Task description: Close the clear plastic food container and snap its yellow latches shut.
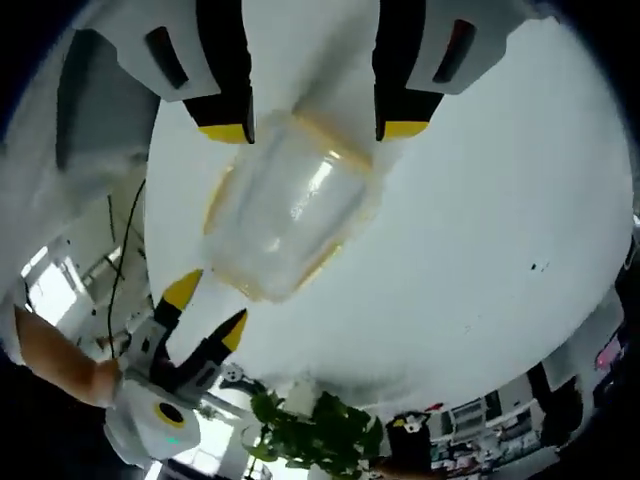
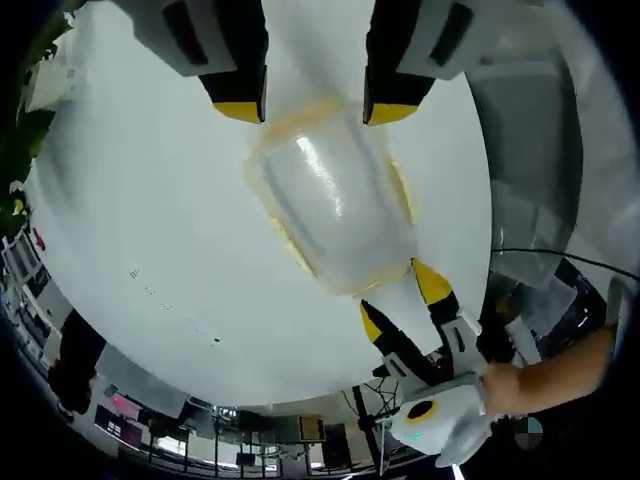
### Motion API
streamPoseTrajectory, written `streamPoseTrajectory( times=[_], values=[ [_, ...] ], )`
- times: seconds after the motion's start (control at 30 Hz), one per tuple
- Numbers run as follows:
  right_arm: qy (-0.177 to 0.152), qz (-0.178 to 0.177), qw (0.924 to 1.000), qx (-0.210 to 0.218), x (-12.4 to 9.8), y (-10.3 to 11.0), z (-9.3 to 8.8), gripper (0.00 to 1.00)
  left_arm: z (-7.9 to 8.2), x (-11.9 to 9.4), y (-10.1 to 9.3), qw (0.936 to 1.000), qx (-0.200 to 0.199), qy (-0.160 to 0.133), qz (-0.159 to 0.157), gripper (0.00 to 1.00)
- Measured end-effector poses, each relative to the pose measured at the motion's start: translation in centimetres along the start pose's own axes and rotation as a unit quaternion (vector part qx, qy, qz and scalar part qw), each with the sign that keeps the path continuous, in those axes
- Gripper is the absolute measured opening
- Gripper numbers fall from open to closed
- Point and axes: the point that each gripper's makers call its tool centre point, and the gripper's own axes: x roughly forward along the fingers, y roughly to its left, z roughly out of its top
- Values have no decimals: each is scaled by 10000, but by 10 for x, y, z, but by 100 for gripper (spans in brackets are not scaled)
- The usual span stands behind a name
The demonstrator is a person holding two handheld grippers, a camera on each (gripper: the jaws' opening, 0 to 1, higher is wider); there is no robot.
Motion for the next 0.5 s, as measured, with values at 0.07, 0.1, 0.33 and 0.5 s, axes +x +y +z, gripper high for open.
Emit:
streamPoseTrajectory(
  times=[0.07, 0.1, 0.33, 0.5],
  values=[
    [-63, -254, 9991, 340, 2, -6, 1, 36, -2, 1, 3, 9987, -480, -81, 118, 42],
    [-108, -337, 9981, 510, 3, -8, 2, 37, -2, 2, 4, 9971, -735, -129, 166, 40],
    [-493, -518, 9777, 1973, 10, -15, 7, 47, 2, 6, -1, 9897, -1370, -394, 130, 50],
    [-561, -401, 9630, 2606, 14, -14, 8, 44, -1, 13, -2, 9873, -1551, -319, 106, 53]
  ],
)
